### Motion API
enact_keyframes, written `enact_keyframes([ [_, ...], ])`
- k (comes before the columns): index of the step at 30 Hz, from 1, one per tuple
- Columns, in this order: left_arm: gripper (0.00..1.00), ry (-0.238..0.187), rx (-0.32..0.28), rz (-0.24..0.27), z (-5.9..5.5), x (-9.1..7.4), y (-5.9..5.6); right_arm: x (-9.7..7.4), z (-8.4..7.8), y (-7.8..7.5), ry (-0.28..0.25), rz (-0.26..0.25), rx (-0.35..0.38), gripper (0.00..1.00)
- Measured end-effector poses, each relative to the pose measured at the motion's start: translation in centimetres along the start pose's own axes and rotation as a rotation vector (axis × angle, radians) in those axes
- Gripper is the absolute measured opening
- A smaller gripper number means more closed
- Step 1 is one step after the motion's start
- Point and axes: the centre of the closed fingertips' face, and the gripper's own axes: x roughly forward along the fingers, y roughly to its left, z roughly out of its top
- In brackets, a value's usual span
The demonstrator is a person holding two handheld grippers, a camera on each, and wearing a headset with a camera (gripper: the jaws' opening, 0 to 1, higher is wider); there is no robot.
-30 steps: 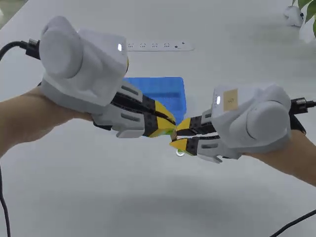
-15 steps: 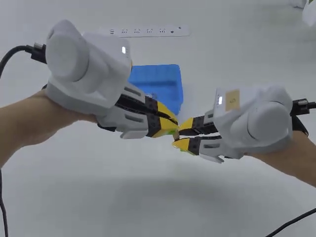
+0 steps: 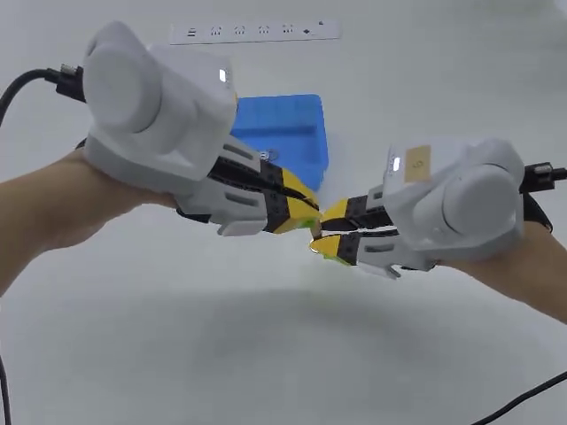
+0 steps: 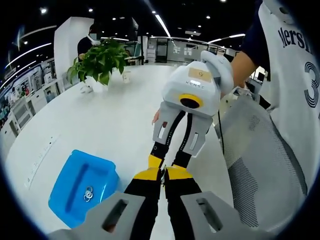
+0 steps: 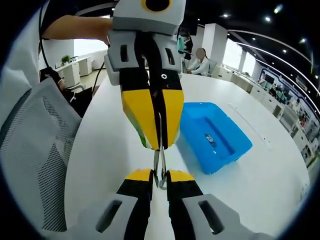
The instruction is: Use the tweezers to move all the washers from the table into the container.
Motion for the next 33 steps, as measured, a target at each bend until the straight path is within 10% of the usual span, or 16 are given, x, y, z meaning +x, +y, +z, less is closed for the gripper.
enact_keyframes([
  [33, 0.07, 0.031, 0.001, -0.019, -0.66, 0.73, -0.29, 0.68, -0.52, 0.08, 0.013, 0.018, 0.023, 0.1],
])
